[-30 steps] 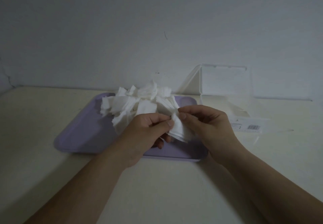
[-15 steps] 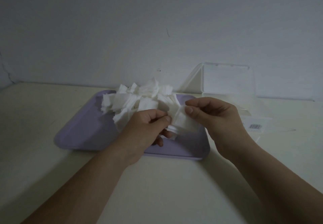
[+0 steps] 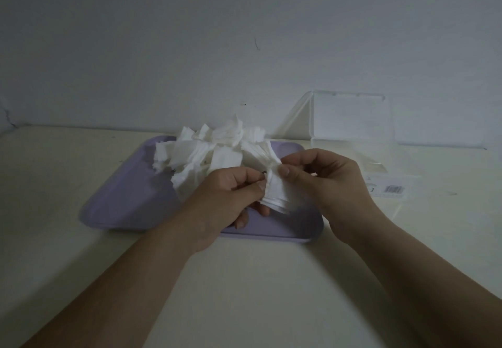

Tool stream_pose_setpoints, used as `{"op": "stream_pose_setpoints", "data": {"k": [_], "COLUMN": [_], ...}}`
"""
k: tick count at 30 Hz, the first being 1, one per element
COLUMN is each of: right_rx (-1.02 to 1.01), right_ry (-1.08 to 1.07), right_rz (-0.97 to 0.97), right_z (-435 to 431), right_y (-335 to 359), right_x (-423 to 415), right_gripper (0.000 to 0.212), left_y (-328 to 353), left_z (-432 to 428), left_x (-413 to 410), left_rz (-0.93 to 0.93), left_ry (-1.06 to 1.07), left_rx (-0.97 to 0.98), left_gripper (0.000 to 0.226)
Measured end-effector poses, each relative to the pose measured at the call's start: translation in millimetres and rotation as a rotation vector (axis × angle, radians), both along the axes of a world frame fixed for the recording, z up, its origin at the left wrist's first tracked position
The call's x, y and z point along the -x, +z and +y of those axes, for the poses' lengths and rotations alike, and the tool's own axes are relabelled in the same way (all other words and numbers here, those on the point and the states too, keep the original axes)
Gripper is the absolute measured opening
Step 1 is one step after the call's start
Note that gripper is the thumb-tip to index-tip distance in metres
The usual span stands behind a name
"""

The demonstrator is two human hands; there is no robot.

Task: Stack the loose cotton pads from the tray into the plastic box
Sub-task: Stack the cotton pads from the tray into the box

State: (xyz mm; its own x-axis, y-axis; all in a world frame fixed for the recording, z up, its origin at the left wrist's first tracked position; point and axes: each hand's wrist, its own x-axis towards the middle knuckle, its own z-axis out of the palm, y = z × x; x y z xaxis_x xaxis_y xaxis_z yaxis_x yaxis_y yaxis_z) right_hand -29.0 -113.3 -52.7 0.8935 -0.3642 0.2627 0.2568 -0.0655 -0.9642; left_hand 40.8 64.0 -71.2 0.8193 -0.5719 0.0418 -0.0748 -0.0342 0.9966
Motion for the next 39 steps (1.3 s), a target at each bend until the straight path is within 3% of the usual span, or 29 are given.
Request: {"op": "stream_pose_setpoints", "data": {"k": [9,12,16,23,27,32,35,37,39], "right_rx": [-0.003,0.022,0.053,0.133,0.201,0.286,0.100,-0.118,-0.202], "right_ry": [-0.006,-0.014,-0.014,-0.001,0.008,-0.144,-0.084,0.101,0.302], "right_rz": [0.001,-0.008,0.007,0.004,-0.030,-0.087,-0.025,0.110,0.206], "right_z": [3.7,4.4,4.1,2.1,-0.1,-7.0,-9.6,-5.7,-1.7], "right_y": [-4.5,-5.8,-8.4,-10.0,-12.9,-9.8,-3.2,-1.4,-2.3], "right_x": [-0.1,-0.5,-2.7,-1.4,-3.5,-3.3,-3.0,-1.9,1.5], "right_gripper": [0.015,0.015,0.015,0.008,0.027,0.018,0.022,0.026,0.030], "left_y": [2.0,3.4,0.6,1.9,1.4,2.1,2.5,2.7,3.5], "left_z": [1.7,1.2,0.1,-0.7,-0.8,-1.2,-0.8,-0.8,-1.5], "left_x": [1.0,-0.4,0.1,2.2,1.5,3.1,1.3,0.2,1.5], "left_rz": [0.044,0.131,0.072,0.043,0.047,0.030,0.031,0.023,0.005], "left_ry": [-0.075,-0.072,-0.020,0.008,0.026,0.057,0.095,0.099,0.105], "left_rx": [0.054,0.107,0.058,0.022,0.007,0.040,0.090,0.118,0.131], "left_gripper": [0.014,0.032,0.018,0.024,0.025,0.021,0.018,0.018,0.018]}}
